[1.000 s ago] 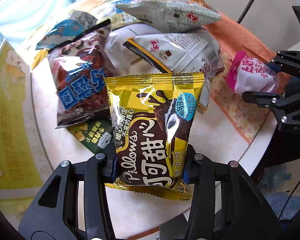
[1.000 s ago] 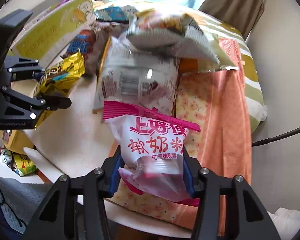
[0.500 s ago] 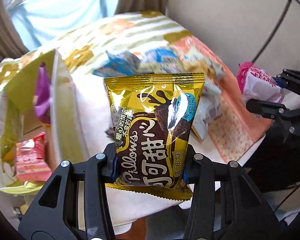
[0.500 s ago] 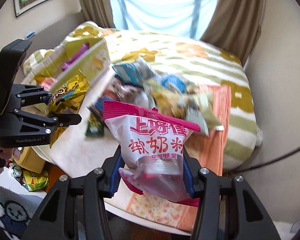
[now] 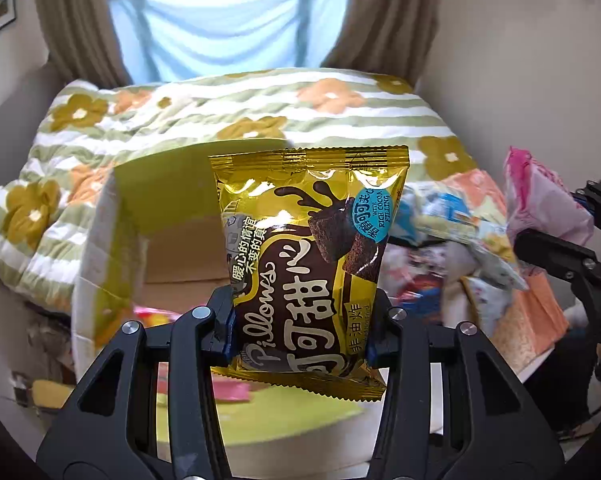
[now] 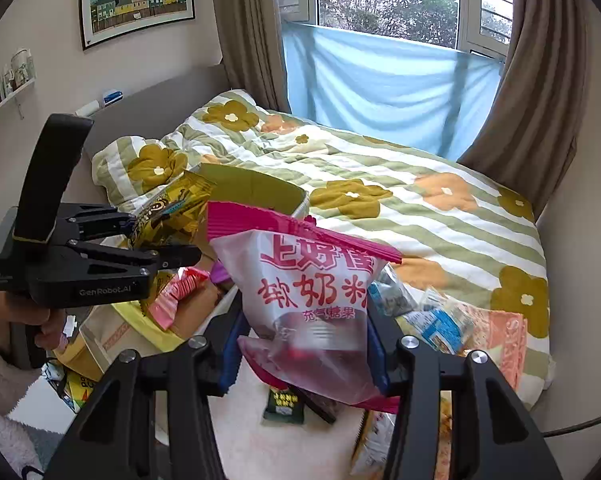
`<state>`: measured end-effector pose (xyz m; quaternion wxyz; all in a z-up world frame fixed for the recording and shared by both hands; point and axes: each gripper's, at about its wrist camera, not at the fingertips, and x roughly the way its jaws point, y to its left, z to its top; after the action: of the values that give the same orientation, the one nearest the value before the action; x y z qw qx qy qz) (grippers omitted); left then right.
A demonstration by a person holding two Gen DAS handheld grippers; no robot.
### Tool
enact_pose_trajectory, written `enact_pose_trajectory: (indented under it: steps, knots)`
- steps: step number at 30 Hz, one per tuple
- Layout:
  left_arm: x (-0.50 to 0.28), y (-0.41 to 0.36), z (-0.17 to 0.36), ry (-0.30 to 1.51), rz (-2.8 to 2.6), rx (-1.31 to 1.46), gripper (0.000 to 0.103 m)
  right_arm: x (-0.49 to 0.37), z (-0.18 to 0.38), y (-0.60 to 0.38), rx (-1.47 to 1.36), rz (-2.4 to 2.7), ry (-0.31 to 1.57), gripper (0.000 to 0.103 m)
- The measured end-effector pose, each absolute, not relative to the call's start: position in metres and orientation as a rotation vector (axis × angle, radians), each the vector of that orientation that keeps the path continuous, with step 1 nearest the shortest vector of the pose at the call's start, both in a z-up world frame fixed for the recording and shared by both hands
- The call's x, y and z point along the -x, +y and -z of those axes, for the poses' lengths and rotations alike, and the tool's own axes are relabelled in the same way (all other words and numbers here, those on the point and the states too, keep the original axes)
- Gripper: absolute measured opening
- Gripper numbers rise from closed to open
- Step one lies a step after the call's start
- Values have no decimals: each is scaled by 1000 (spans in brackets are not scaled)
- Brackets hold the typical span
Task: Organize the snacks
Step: 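Carry both bags over the box and open both tools to drop them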
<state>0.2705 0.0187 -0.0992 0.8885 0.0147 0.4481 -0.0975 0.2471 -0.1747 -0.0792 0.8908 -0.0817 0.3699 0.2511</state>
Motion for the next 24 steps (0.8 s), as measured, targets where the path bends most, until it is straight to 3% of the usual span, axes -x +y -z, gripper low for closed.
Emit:
enact_pose_trajectory:
  steps: [7, 17, 19, 21, 24]
  knots:
    - [-324, 94, 131, 1004, 139, -24, 41, -293, 81, -104, 91, -517, 773, 47]
    - [-361, 119, 176, 1104, 168, -49, 42, -347, 104, -48, 69, -470, 869, 47]
    - [-365, 117, 178, 1110, 170, -69, 51, -350, 106, -47, 70, -467, 877, 47]
    - [-366, 115, 179, 1104, 172, -79, 99, -353, 107, -45, 77, -463, 883, 47]
    - [-362, 114, 175, 1079, 188, -78, 103, -354, 107, -45, 86, -462, 891, 47]
